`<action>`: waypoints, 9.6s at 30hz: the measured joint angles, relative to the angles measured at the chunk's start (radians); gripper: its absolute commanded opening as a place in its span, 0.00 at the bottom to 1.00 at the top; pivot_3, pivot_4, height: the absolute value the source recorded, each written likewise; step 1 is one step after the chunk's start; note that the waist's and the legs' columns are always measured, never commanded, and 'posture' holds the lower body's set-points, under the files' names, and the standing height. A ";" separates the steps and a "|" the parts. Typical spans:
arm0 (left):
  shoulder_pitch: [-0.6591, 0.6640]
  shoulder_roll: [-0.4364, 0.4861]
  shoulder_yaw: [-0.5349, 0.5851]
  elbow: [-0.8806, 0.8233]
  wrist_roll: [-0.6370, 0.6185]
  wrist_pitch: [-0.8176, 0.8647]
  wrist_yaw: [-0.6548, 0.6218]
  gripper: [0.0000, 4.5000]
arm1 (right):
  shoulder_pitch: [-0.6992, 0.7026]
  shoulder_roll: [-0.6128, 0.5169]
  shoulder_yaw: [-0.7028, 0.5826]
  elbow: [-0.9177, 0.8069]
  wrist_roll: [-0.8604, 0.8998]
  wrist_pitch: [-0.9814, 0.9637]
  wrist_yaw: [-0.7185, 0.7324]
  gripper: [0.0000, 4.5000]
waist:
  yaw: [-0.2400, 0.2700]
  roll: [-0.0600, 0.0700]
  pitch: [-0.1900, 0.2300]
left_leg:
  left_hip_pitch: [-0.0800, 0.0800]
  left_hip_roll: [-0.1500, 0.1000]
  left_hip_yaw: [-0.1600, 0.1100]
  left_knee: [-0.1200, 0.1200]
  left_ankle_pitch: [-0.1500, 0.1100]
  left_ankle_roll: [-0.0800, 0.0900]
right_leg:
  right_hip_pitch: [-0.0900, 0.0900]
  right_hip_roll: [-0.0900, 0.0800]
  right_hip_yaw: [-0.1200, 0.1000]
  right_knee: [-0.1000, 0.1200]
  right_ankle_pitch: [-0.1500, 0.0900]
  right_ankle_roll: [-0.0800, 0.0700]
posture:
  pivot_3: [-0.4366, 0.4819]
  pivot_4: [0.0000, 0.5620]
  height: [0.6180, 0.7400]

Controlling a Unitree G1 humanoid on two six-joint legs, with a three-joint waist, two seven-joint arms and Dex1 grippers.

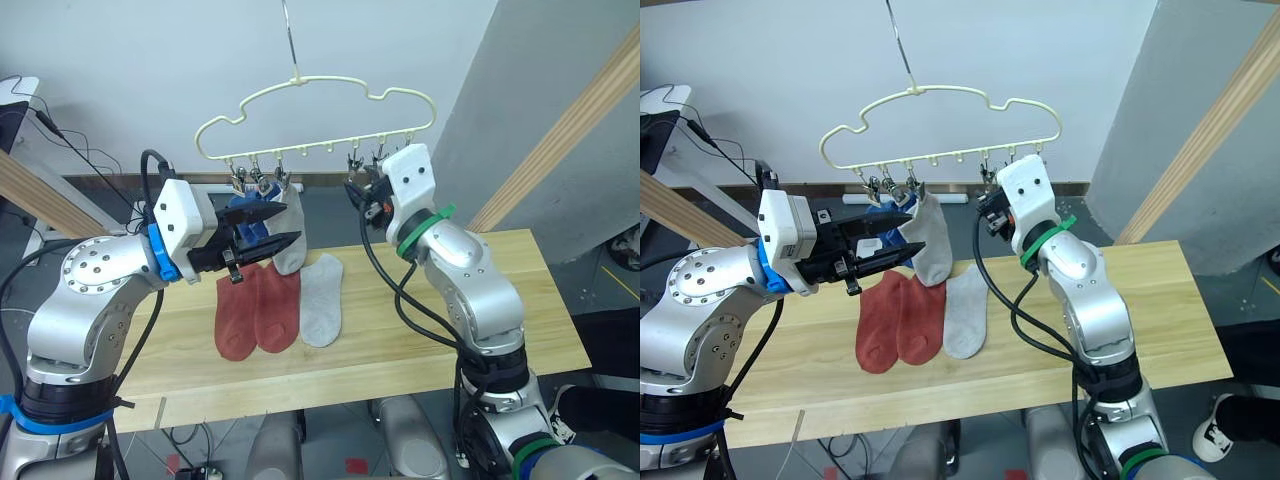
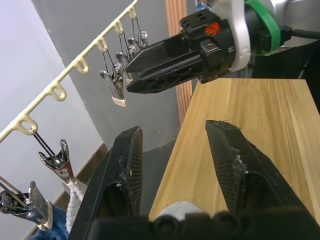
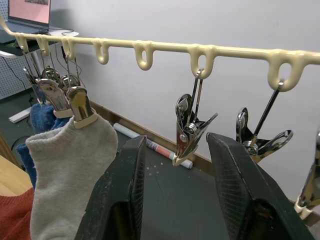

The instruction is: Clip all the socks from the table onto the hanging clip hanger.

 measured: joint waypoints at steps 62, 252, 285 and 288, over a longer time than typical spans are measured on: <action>0.102 -0.396 -0.308 0.278 0.393 -0.104 0.365 0.97 | -0.126 0.077 -0.004 0.228 0.010 -0.155 -0.052 0.00 | -0.002 0.000 -0.001 | 0.000 0.000 0.000 0.001 0.000 0.000 | 0.000 0.000 0.000 0.002 0.001 -0.001 | 0.24 0.54 0.95; -0.090 -0.191 -0.161 0.225 0.205 -0.263 0.129 0.63 | 0.109 -0.094 0.026 -0.143 0.154 -0.003 -0.101 0.34 | -0.026 0.001 -0.002 | 0.000 0.000 0.001 0.001 0.000 0.001 | 0.000 0.001 0.000 0.000 0.002 -0.001 | 0.22 0.55 0.95; -0.111 -0.222 -0.161 0.225 0.248 -0.256 0.129 0.63 | -0.067 -0.026 0.025 0.184 0.077 -0.147 -0.143 0.34 | -0.027 0.001 -0.002 | -0.001 0.000 0.001 0.001 0.000 0.001 | 0.000 0.000 0.000 0.000 0.003 -0.001 | 0.23 0.53 0.95; -0.111 -0.229 -0.163 0.225 0.249 -0.256 0.129 0.63 | -0.072 -0.023 0.028 0.200 0.076 -0.162 -0.133 0.34 | -0.027 0.001 -0.002 | -0.001 0.000 0.001 0.001 0.000 0.001 | 0.000 0.000 0.000 0.000 0.003 -0.001 | 0.23 0.53 0.95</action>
